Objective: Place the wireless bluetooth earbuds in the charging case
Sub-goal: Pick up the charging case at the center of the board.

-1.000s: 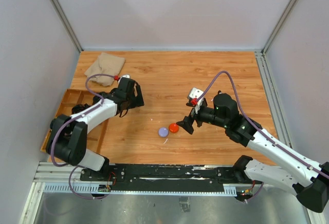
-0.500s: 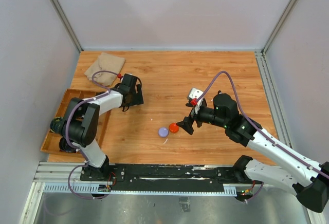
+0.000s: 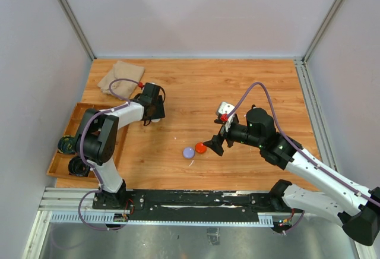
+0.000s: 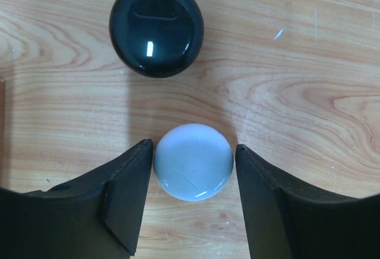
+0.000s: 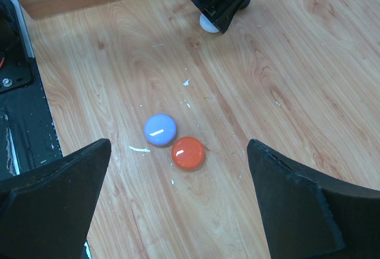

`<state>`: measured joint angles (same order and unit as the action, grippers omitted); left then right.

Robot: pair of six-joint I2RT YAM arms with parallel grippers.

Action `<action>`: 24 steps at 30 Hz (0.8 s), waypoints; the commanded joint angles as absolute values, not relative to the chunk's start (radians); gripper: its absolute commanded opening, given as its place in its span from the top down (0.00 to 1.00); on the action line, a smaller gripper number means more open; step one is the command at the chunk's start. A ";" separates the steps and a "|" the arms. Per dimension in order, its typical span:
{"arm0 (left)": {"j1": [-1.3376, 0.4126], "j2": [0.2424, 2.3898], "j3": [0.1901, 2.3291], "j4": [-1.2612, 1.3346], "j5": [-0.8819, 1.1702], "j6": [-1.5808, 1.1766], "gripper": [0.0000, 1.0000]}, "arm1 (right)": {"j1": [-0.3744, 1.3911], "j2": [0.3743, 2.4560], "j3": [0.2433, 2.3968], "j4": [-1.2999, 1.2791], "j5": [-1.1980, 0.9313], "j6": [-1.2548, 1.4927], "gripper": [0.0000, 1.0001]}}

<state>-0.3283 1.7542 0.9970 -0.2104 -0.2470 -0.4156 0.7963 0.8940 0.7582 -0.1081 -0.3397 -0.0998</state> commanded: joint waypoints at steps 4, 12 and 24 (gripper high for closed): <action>-0.323 1.741 0.931 -0.169 -0.124 -0.372 0.45 | 0.791 0.888 0.753 -0.079 -0.340 -0.077 0.01; -0.382 1.644 0.878 -0.172 -0.024 -0.273 0.56 | 0.781 0.947 0.793 -0.135 -0.273 -0.045 0.00; -0.611 1.468 0.832 -0.105 -0.054 -0.038 0.60 | 0.482 1.069 0.826 -0.175 -0.548 0.171 0.00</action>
<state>-0.5556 1.5234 0.8494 -0.1616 -0.0372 -0.1474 0.6025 1.0290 0.7864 -0.1532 -0.3828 0.0410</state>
